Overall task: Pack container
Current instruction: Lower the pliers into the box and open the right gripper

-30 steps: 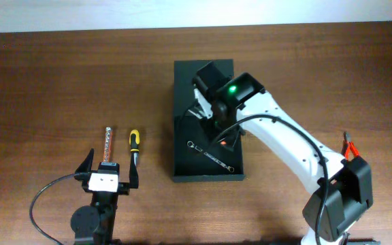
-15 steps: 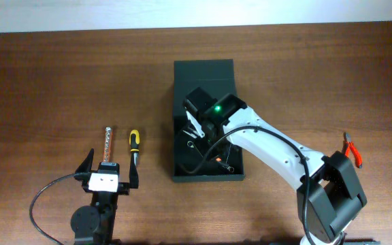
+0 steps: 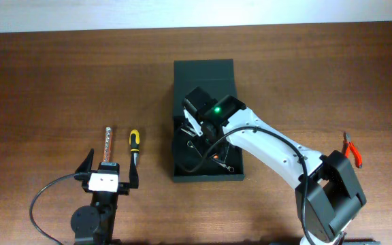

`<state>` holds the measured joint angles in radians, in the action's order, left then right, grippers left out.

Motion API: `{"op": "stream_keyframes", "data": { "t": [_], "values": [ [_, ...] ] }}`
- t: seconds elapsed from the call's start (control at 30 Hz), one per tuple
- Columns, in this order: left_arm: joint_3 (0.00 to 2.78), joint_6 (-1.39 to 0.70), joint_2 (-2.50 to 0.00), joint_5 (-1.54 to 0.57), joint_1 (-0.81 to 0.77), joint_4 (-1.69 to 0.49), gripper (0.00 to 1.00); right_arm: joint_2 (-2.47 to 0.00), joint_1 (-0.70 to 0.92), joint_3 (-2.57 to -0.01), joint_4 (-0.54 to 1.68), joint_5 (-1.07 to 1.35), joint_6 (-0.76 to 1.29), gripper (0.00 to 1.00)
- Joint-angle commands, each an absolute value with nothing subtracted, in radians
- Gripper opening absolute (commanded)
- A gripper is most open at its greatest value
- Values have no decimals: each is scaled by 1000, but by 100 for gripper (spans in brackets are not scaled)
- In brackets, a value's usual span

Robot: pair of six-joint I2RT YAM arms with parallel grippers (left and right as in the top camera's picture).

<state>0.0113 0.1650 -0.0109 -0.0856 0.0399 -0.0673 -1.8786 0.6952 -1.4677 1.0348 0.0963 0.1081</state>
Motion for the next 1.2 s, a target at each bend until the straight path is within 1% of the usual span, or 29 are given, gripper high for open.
{"op": "stream_keyframes", "data": {
  "t": [0.0, 0.5, 0.87, 1.17],
  "values": [
    [9, 178, -6, -82, 44, -73, 99, -1872, 693, -1438, 1007, 101, 105, 4],
    [9, 178, -6, -82, 44, -73, 99, -1873, 693, -1317, 875, 101, 106, 4],
    [9, 178, -6, -82, 44, -73, 99, -1878, 693, -1305, 856, 97, 110, 4],
    [9, 178, -6, -82, 44, -73, 99, -1937, 693, -1305, 857, 98, 113, 4]
  ]
}}
